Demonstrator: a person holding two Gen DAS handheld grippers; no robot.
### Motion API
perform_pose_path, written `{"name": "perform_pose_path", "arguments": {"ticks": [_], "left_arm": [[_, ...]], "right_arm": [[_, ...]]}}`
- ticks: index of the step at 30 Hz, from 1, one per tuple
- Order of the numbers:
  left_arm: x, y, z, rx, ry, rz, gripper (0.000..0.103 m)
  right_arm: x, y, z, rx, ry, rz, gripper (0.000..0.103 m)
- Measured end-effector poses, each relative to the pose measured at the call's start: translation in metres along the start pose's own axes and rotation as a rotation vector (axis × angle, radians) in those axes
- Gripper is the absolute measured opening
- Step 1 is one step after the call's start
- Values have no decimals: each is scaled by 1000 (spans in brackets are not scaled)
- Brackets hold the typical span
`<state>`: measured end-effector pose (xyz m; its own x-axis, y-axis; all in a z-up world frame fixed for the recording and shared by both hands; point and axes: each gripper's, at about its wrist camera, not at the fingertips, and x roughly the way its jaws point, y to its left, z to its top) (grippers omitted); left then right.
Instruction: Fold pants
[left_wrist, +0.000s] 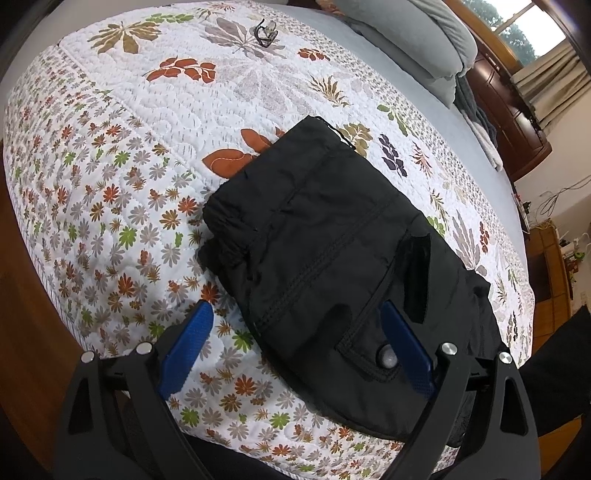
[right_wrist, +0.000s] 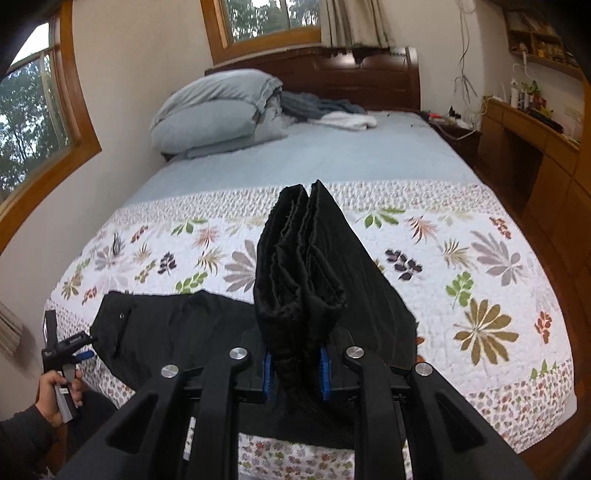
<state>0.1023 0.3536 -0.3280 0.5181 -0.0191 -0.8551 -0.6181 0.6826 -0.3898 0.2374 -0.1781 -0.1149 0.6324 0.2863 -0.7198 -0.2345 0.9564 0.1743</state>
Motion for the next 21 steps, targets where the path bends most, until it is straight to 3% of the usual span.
{"name": "perform_pose_path", "arguments": {"ticks": [21], "left_arm": [[2, 3, 1, -5, -1, -8, 92]], "right_arm": [[38, 41, -9, -102, 75, 15, 19]]}}
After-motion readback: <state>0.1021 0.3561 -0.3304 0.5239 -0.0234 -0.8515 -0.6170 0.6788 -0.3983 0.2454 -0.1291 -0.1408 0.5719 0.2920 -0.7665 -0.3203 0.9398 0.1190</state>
